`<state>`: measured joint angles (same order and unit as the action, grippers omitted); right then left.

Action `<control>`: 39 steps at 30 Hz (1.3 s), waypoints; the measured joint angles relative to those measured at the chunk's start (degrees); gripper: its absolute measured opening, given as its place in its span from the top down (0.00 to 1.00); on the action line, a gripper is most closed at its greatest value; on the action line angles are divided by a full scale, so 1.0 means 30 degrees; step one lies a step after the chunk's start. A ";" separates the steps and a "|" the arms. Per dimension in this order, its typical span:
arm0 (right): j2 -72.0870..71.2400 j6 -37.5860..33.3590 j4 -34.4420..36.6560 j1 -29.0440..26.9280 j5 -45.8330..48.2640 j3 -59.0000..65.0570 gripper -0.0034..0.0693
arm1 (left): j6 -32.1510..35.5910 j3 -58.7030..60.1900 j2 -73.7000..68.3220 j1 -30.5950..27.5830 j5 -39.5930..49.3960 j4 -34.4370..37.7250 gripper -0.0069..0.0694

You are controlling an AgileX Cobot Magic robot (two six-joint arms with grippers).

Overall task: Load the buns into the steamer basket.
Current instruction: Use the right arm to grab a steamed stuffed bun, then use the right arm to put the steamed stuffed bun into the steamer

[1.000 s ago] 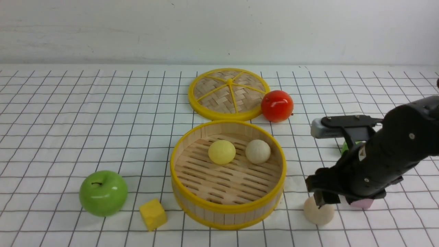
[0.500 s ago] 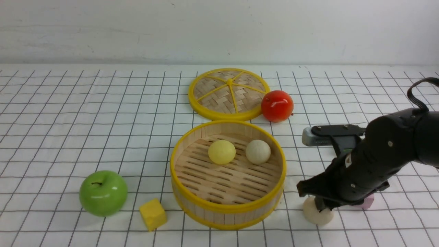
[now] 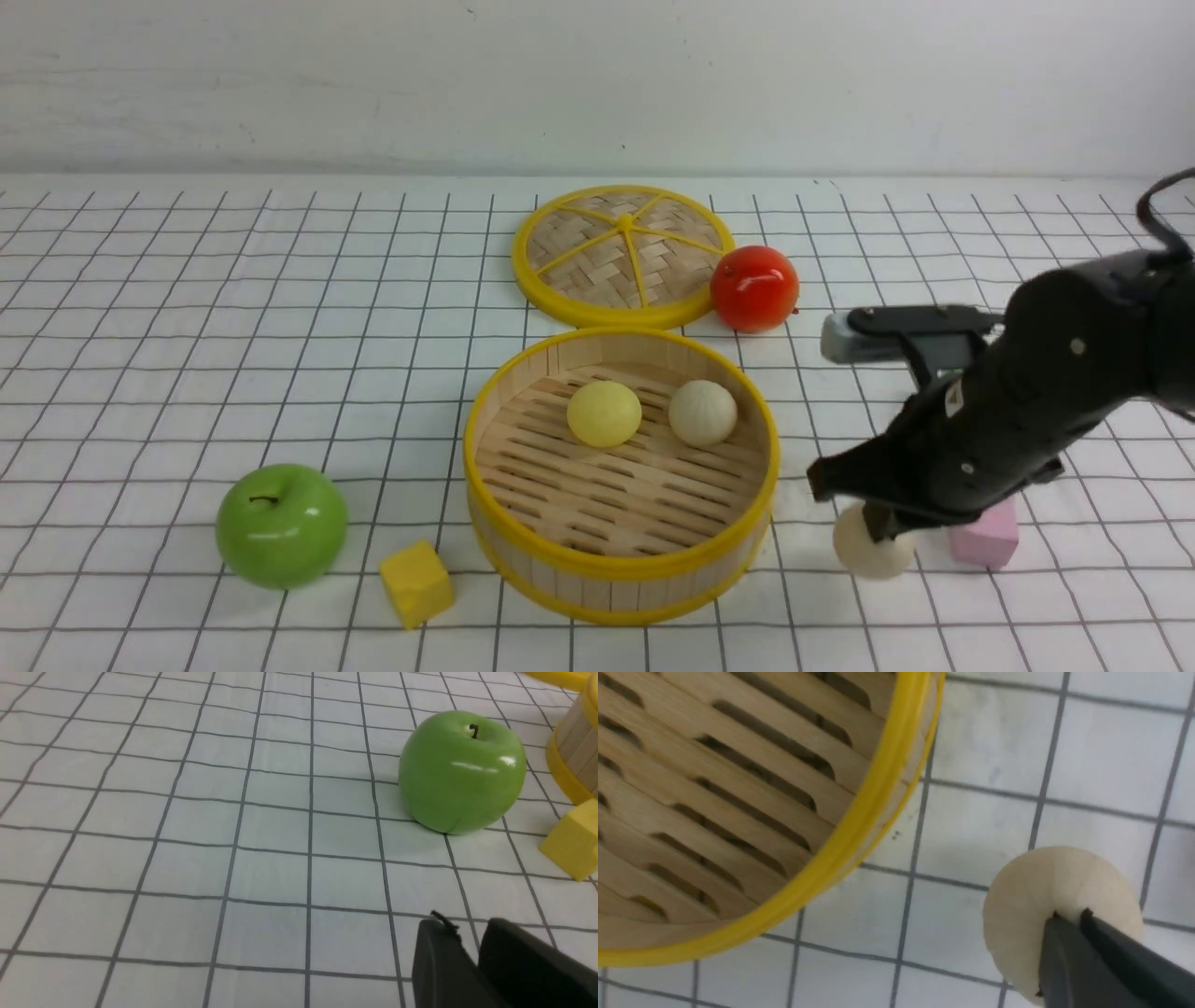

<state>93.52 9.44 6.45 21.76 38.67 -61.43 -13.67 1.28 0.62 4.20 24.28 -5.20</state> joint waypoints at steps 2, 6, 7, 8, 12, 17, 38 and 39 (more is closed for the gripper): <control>-0.0709 -0.0638 0.0882 0.0000 0.0145 -0.0799 0.97 | 0.0000 0.0000 0.0000 0.0000 0.0000 0.0000 0.74; -0.1507 -0.1962 0.2437 0.0438 0.0380 -0.2048 0.97 | 0.0000 0.0000 0.0000 0.0000 0.0000 0.0000 0.73; -0.1631 -0.2405 0.2952 0.0871 0.0380 -0.2411 0.97 | 0.0000 0.0000 0.0000 0.0000 0.0000 0.0000 0.73; -0.1631 -0.2465 0.3128 0.0947 0.0380 -0.2517 0.97 | 0.0000 0.0000 0.0000 0.0000 0.0000 0.0000 0.73; -0.1282 -0.3707 0.4689 0.2567 -0.0266 -0.3033 0.97 | 0.0000 0.0000 0.0000 0.0000 0.0000 0.0000 0.72; 0.1151 -0.4936 0.5265 0.3883 -0.1956 -0.3059 0.96 | 0.0000 0.0000 0.0000 0.0000 0.0000 0.0000 0.72; -0.0619 -0.5018 0.4449 0.3979 -0.0171 -0.3092 0.29 | 0.0000 0.0000 0.0000 0.0000 0.0000 0.0000 0.69; -0.0797 -0.5018 0.4431 0.3979 0.0216 -0.3092 0.29 | 0.0000 0.0000 0.0000 0.0000 0.0000 0.0000 0.69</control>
<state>91.13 -5.61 19.74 33.70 39.32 -70.71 -13.67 1.28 0.62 4.20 24.28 -5.20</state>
